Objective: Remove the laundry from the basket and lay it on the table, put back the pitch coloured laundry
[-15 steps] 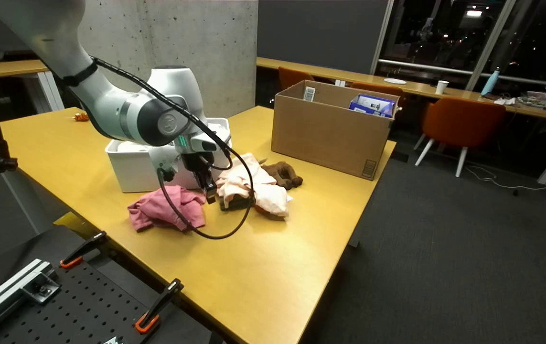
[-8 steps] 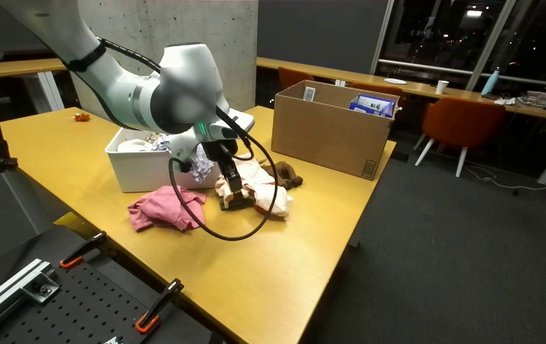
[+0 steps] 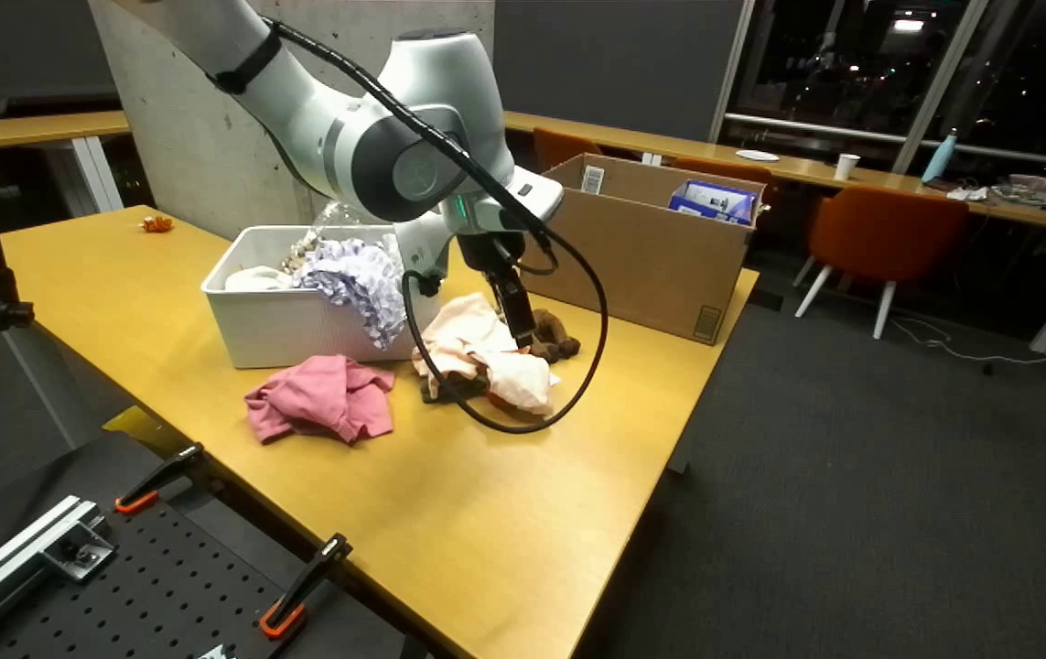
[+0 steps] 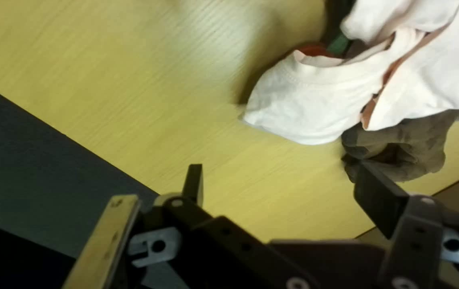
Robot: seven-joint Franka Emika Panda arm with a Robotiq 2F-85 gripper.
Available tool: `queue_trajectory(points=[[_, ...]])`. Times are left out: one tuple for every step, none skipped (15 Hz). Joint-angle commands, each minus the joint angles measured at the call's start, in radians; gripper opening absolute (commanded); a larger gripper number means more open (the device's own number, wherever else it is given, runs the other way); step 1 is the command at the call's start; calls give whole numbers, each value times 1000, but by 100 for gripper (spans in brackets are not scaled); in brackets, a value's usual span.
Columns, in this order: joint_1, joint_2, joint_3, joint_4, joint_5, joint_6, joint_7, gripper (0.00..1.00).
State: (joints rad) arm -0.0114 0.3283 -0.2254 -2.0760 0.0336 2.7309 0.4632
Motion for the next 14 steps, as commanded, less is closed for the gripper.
queue_trajectory(points=[[-96,107,106,146,166,-17,-130,100],[-120,142,136,195,211,-39,-166,100],[-137,166,161,232,244,-62,-191,100],[-154,201,185,281,276,-93,-213,100],[-172,229,207,323,306,-132,-235,100],[-188,260,232,368,337,-179,-254,100],[-202,283,253,405,366,-224,-274,100],[-204,305,262,436,380,-265,-279,100],[-207,331,274,468,395,-311,-287,100],[-207,351,279,493,406,-347,-290,100],[-203,377,279,519,410,-382,-285,100],[-203,402,281,544,416,-412,-286,100],[-206,425,286,565,428,-443,-287,100],[-200,449,281,583,424,-469,-277,100]])
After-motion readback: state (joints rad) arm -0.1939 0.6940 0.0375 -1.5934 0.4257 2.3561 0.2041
